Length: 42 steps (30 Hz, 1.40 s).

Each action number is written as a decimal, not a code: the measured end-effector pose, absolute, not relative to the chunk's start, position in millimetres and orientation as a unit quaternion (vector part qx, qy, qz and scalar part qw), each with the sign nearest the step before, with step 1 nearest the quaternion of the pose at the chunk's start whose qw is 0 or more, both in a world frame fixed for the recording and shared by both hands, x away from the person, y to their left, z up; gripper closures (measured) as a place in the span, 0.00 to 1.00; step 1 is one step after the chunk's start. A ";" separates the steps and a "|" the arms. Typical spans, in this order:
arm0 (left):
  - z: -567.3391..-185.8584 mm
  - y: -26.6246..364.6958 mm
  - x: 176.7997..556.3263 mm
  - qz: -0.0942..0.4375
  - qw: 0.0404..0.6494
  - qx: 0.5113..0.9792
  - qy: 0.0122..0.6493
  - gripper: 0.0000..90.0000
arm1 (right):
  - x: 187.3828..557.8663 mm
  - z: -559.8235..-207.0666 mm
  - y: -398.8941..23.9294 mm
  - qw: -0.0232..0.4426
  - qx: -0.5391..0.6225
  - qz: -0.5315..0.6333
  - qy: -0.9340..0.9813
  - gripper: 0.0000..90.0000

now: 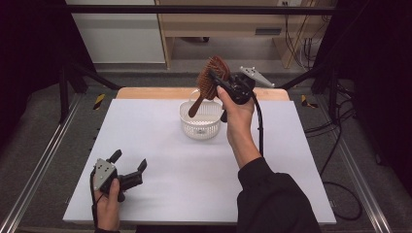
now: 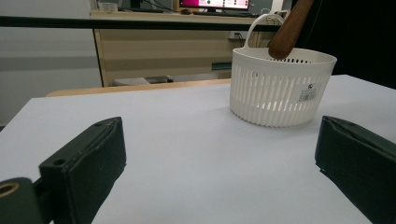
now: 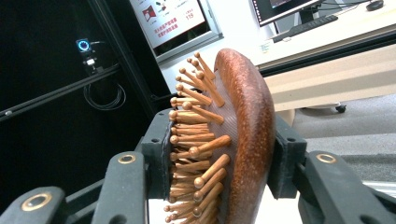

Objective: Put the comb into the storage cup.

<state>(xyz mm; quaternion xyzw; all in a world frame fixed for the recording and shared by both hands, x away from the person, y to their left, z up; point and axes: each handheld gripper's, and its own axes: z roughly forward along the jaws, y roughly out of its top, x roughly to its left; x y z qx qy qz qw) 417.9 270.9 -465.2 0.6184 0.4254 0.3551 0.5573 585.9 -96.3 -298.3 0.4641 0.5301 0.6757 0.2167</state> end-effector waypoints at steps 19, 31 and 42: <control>-465.5 271.5 418.0 0.354 0.559 0.618 0.424 0.02 | 590.4 -322.4 -99.1 0.212 0.480 0.667 0.530 0.57; -465.5 272.0 418.0 0.353 0.558 0.621 0.422 0.02 | 592.9 -336.0 -98.6 0.213 0.483 0.662 0.532 0.57; -465.7 271.8 418.2 0.353 0.558 0.621 0.422 0.02 | 596.3 -350.2 -101.0 0.204 0.492 0.665 0.524 0.57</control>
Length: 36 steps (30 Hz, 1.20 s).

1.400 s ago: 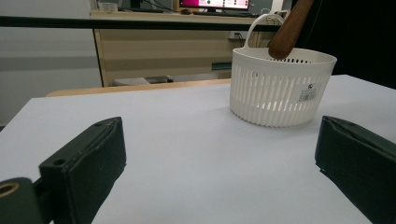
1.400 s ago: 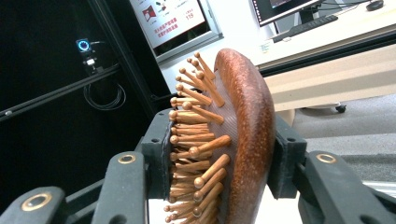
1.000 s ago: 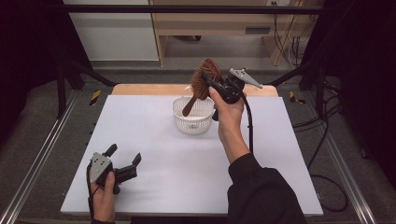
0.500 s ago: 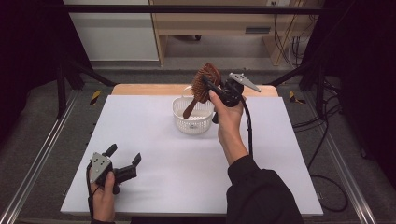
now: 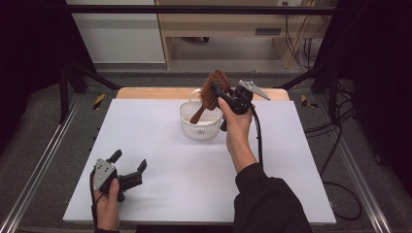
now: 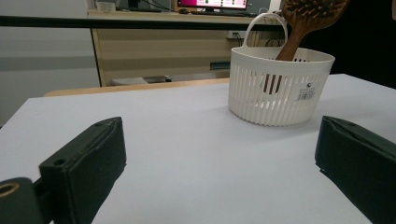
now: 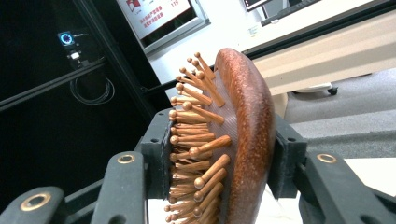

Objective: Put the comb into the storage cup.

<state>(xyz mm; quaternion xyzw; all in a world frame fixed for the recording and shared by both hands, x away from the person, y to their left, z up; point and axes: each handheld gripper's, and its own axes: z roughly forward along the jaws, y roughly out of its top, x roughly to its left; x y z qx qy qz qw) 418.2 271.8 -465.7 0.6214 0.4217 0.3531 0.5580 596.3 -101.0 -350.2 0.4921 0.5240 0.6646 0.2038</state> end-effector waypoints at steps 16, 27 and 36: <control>-465.7 271.8 418.1 0.352 0.559 0.622 0.422 0.02 | 598.9 -363.6 -96.6 0.199 0.498 0.663 0.523 0.57; -465.8 271.7 418.2 0.351 0.559 0.622 0.421 0.02 | 600.2 -370.4 -91.8 0.194 0.499 0.663 0.524 0.57; -465.9 271.4 418.1 0.351 0.559 0.623 0.421 0.02 | 601.6 -377.1 -87.5 0.189 0.501 0.661 0.525 0.57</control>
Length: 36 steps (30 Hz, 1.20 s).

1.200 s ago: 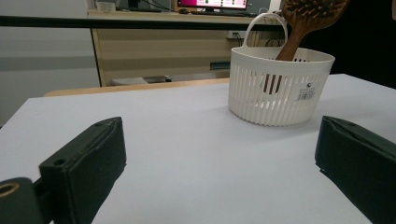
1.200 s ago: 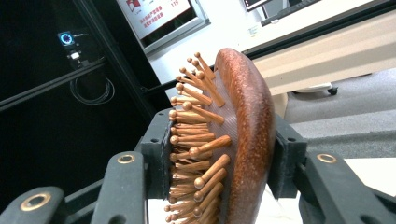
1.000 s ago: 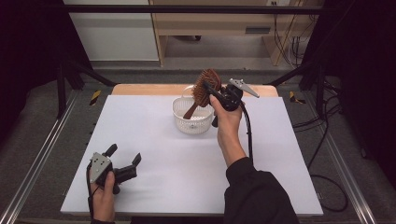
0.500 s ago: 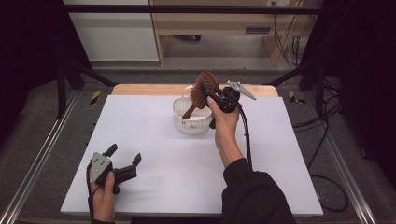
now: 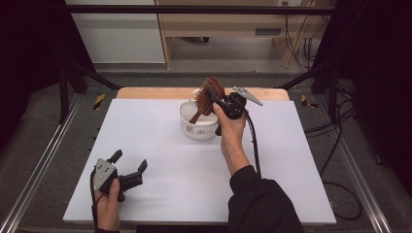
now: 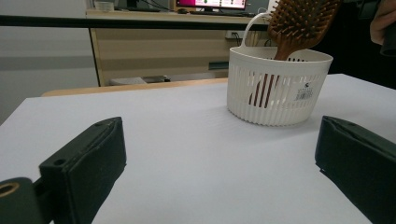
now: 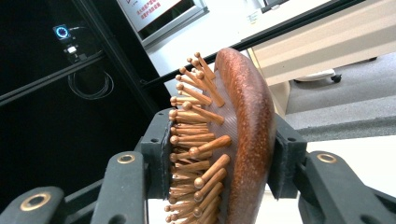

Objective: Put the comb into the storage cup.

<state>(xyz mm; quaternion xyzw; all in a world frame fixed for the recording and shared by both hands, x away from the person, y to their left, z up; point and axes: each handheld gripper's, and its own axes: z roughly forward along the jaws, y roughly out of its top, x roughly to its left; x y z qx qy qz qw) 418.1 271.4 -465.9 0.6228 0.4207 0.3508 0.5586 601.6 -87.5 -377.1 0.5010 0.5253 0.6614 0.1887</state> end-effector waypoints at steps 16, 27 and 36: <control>-466.0 270.7 418.2 0.349 0.560 0.623 0.420 0.02 | 604.0 -383.5 -81.6 0.185 0.503 0.664 0.522 0.57; -465.9 270.7 418.1 0.349 0.560 0.623 0.420 0.02 | 604.3 -386.3 -78.6 0.184 0.502 0.663 0.523 0.57; -466.0 270.5 418.2 0.349 0.560 0.624 0.419 0.02 | 604.4 -387.9 -78.2 0.186 0.501 0.661 0.527 0.57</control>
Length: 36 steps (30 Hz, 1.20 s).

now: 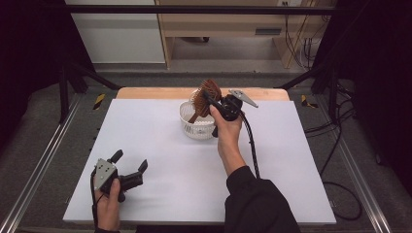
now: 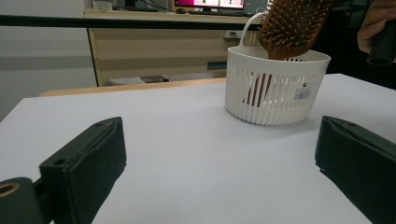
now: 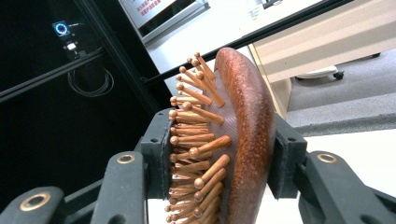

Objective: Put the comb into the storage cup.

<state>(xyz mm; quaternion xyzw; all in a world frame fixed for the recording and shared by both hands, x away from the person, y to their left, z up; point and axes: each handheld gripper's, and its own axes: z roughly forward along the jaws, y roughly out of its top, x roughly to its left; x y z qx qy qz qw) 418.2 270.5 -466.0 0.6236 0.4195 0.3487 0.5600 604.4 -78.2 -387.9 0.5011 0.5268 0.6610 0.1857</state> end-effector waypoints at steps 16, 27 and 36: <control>-466.1 270.3 418.3 0.348 0.560 0.624 0.419 0.02 | 604.2 -392.2 -82.9 0.183 0.505 0.661 0.525 0.57; -466.1 270.2 418.4 0.348 0.560 0.624 0.419 0.02 | 604.3 -393.7 -88.0 0.178 0.508 0.657 0.527 0.56; -466.2 269.8 418.5 0.348 0.560 0.624 0.419 0.02 | 603.9 -396.9 -95.2 0.174 0.516 0.653 0.526 0.55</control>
